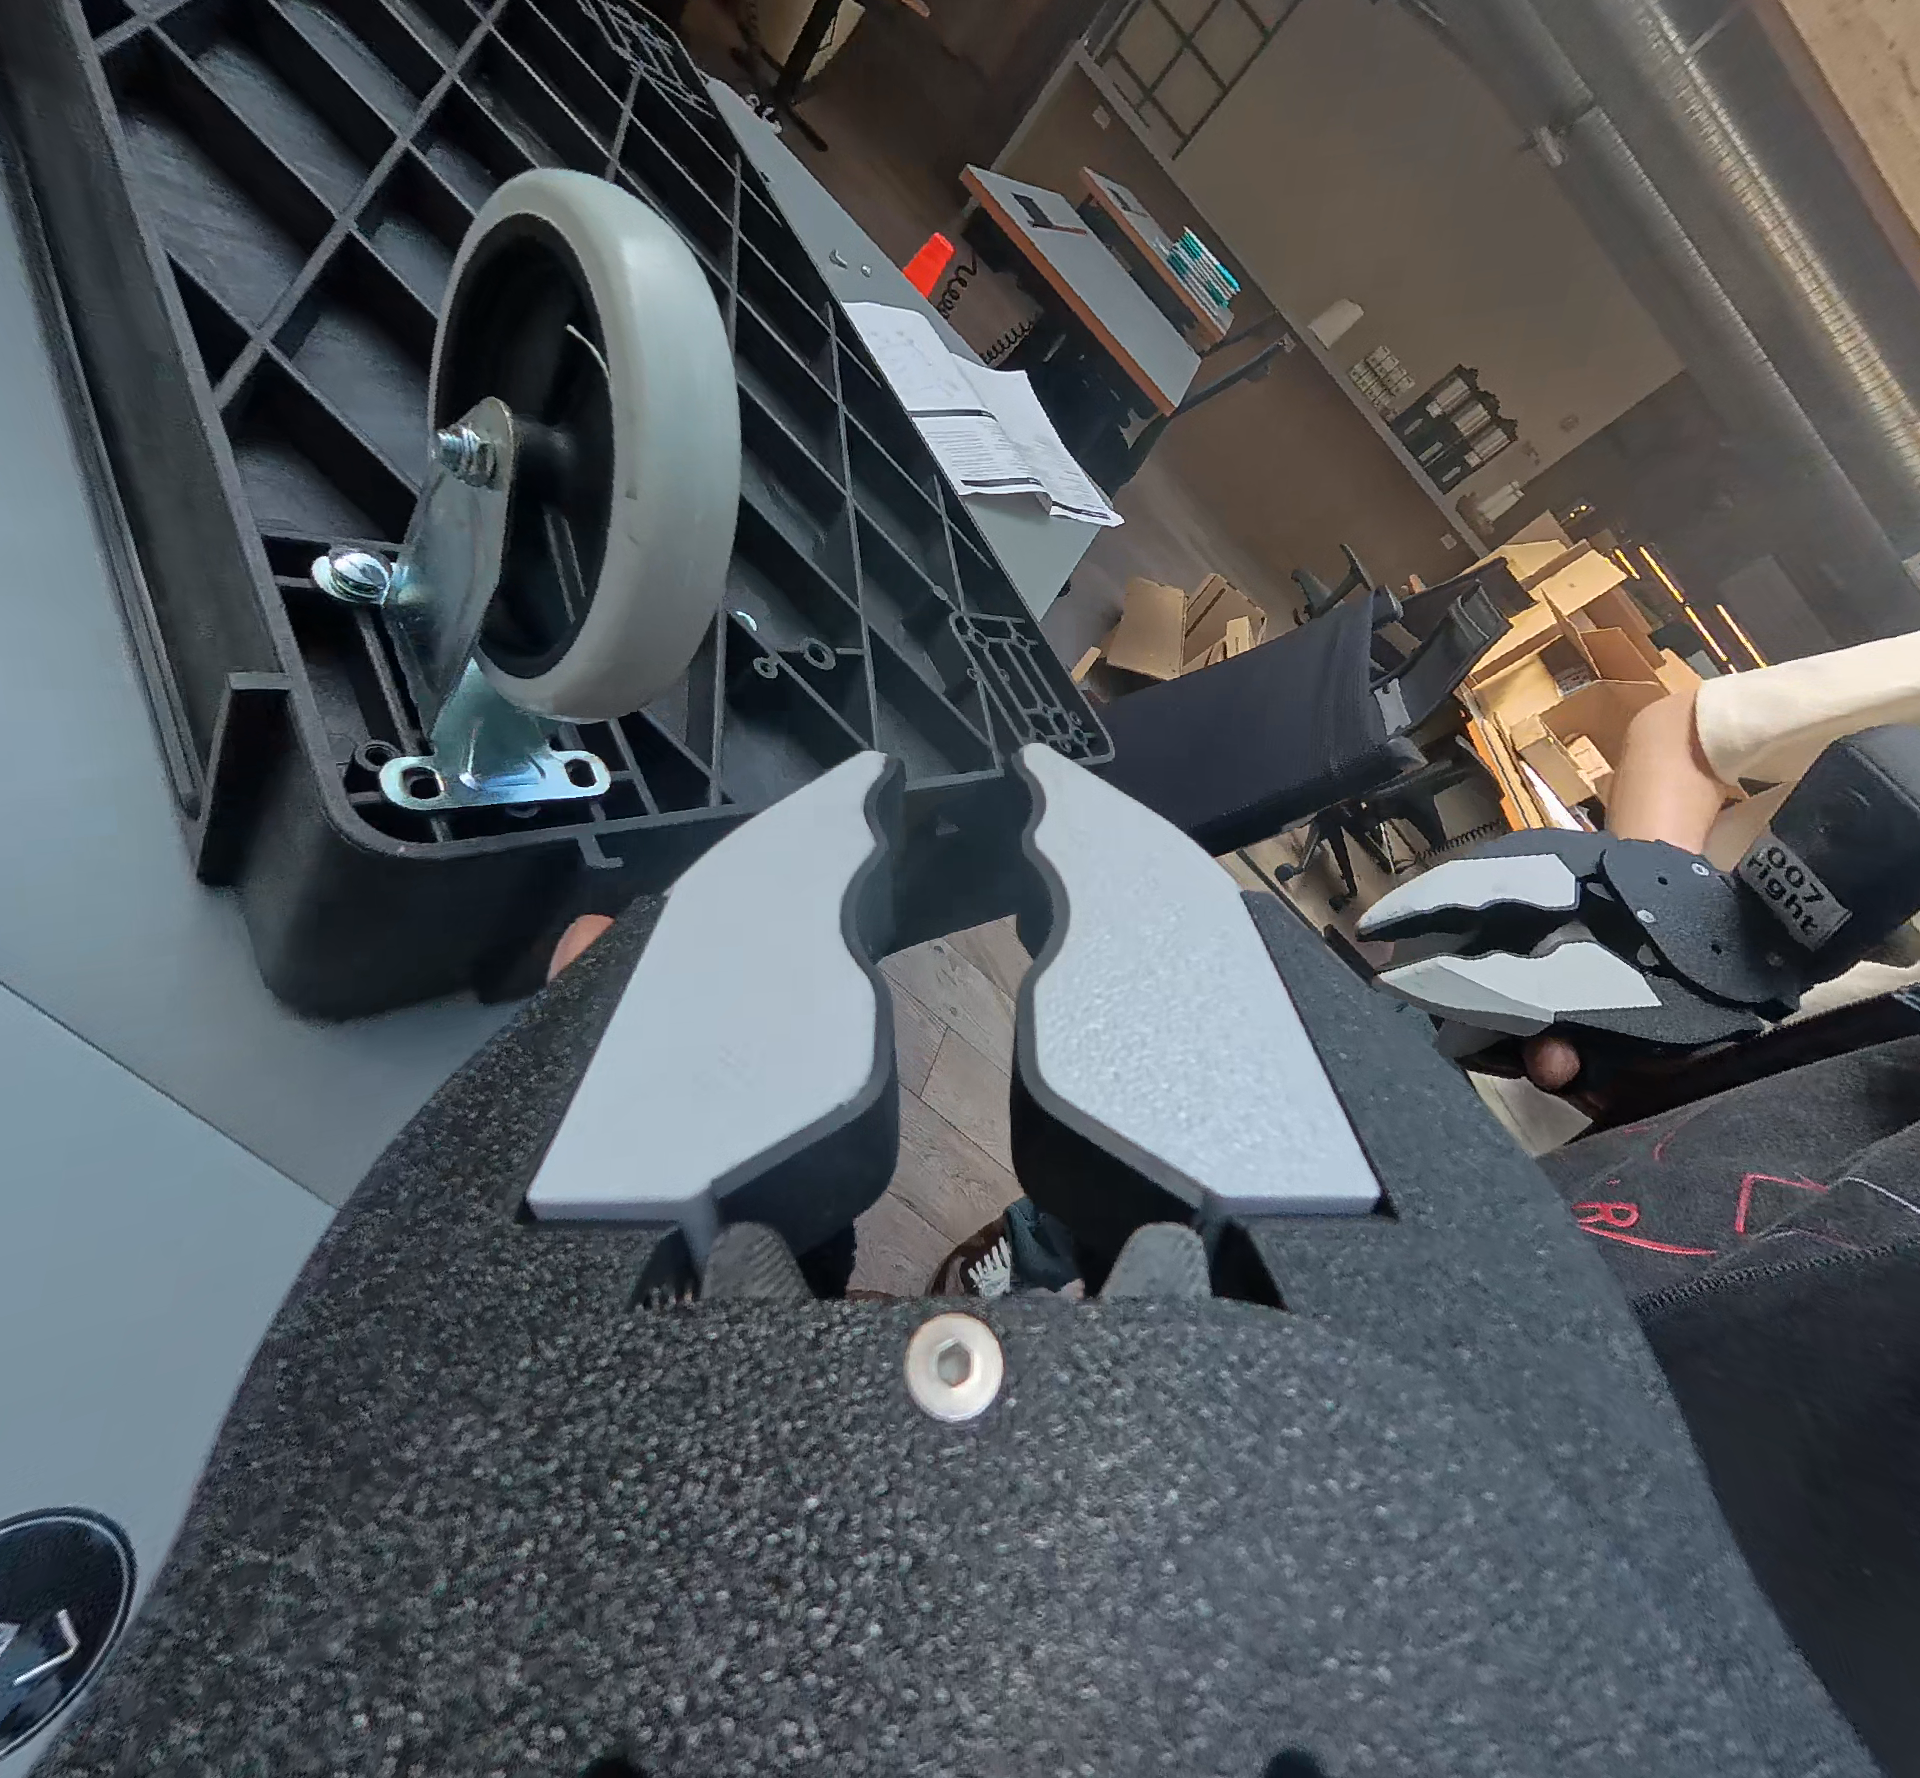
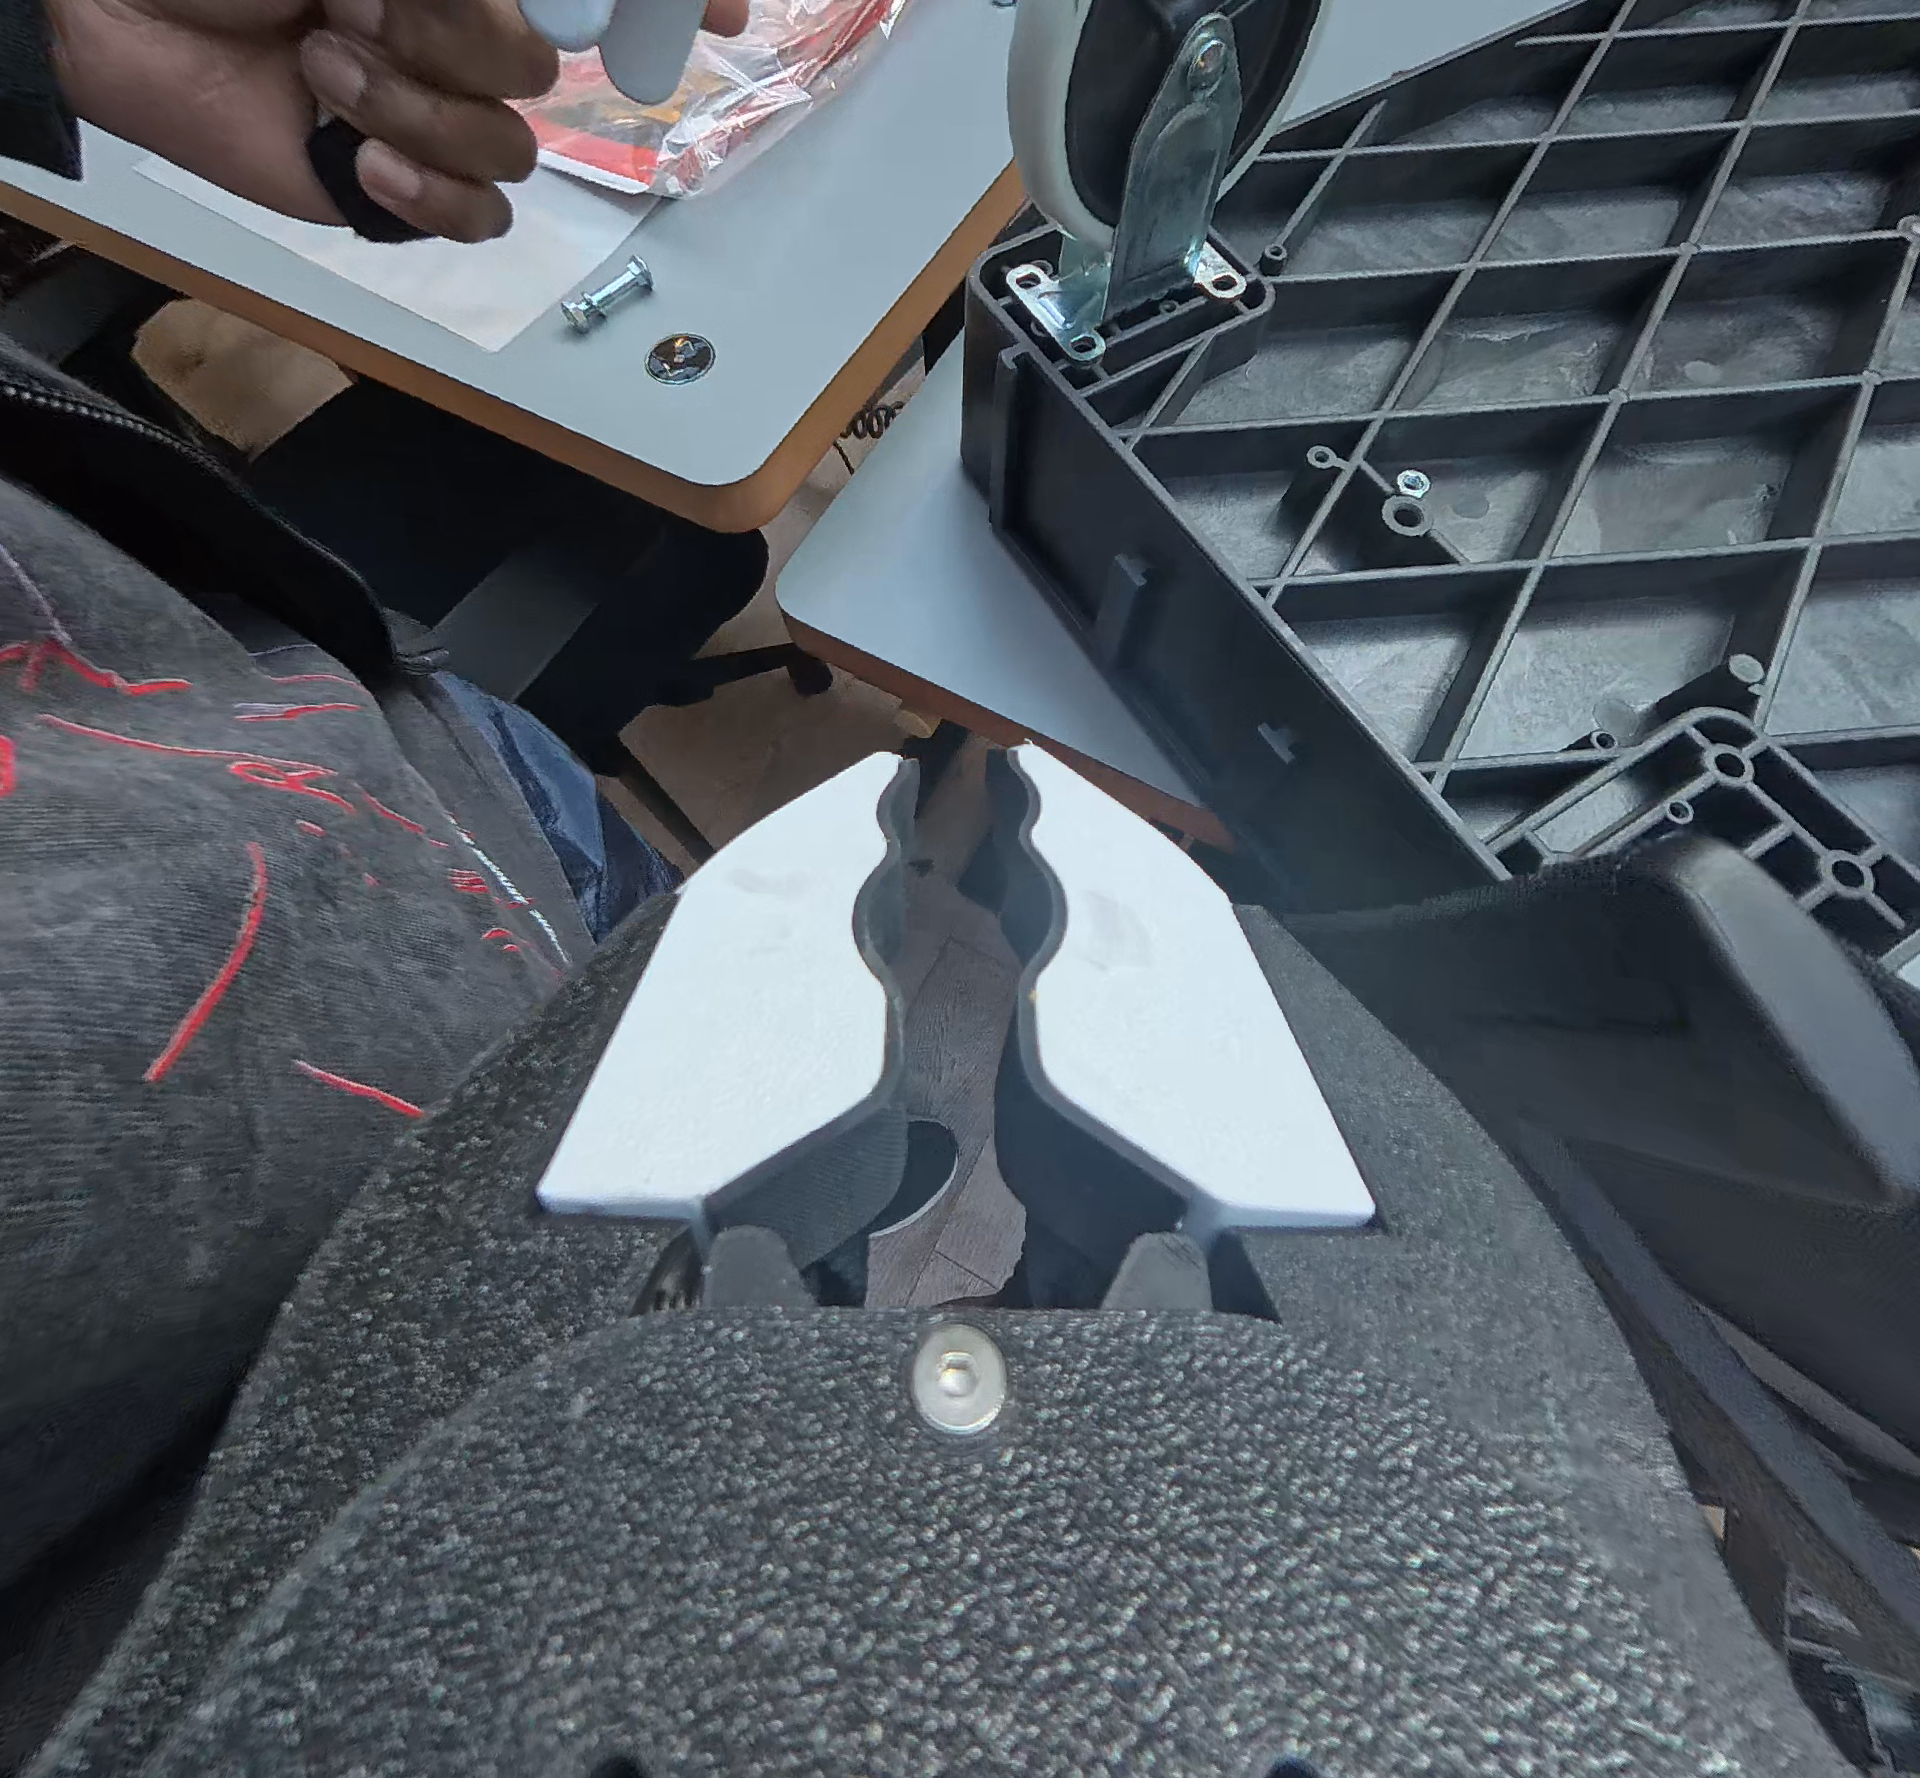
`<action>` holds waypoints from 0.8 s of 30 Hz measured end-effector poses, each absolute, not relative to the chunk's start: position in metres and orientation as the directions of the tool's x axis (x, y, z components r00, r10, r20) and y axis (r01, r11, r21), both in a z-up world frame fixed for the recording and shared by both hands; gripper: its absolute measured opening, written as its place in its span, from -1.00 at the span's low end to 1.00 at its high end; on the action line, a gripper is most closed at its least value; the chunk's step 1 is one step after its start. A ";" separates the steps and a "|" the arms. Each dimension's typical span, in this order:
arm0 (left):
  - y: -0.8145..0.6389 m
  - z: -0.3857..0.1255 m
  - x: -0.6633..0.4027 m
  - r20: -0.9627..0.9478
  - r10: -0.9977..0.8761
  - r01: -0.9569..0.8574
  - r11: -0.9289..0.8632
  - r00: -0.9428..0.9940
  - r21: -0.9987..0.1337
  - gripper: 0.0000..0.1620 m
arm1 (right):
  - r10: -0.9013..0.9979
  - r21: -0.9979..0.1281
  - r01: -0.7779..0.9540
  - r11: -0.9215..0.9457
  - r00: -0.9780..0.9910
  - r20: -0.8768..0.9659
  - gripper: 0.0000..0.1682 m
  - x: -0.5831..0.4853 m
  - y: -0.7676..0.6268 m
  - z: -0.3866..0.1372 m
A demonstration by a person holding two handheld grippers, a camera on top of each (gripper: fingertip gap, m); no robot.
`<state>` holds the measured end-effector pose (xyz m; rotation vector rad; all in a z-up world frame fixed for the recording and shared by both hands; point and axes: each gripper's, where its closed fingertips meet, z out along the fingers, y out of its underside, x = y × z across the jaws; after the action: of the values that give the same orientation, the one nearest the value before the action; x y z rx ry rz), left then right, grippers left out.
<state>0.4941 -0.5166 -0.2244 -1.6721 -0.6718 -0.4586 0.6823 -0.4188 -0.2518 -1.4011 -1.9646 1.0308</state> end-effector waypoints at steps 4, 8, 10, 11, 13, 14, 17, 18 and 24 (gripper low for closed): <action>-0.496 -0.222 0.502 0.619 0.137 0.634 -0.161 0.774 -0.757 -0.77 | 0.955 -0.818 0.557 0.146 -0.296 -0.032 -0.82 0.692 -0.410 -0.256; -0.491 -0.222 0.504 0.621 0.116 0.632 -0.173 0.775 -0.756 -0.77 | 0.964 -0.825 0.553 0.119 -0.263 -0.037 -0.81 0.694 -0.401 -0.255; -0.493 -0.223 0.505 0.626 0.106 0.634 -0.181 0.773 -0.752 -0.77 | 0.965 -0.827 0.550 0.115 -0.260 -0.039 -0.82 0.692 -0.399 -0.256; -0.495 -0.225 0.504 0.628 0.102 0.635 -0.186 0.771 -0.750 -0.77 | 0.965 -0.828 0.549 0.113 -0.259 -0.040 -0.81 0.691 -0.398 -0.256; -0.499 -0.226 0.503 0.633 0.097 0.639 -0.186 0.768 -0.746 -0.77 | 0.964 -0.832 0.544 0.110 -0.262 -0.043 -0.81 0.685 -0.399 -0.254; -0.501 -0.227 0.501 0.638 0.097 0.643 -0.182 0.764 -0.744 -0.77 | 0.963 -0.835 0.540 0.112 -0.267 -0.044 -0.81 0.681 -0.400 -0.253; -0.507 -0.228 0.492 0.646 0.102 0.653 -0.165 0.757 -0.739 -0.77 | 0.956 -0.840 0.527 0.128 -0.291 -0.037 -0.81 0.667 -0.407 -0.247; -0.509 -0.228 0.488 0.648 0.104 0.656 -0.156 0.754 -0.738 -0.77 | 0.953 -0.841 0.523 0.135 -0.301 -0.035 -0.81 0.662 -0.410 -0.246; -0.526 -0.225 0.460 0.655 0.110 0.664 -0.094 0.747 -0.742 -0.77 | 0.930 -0.847 0.501 0.179 -0.368 -0.021 -0.80 0.626 -0.430 -0.233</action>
<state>0.4595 -0.5255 -0.2247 -1.6232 -0.6334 -0.5193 0.6263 -0.4298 -0.2332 -1.3407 -1.9487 1.0952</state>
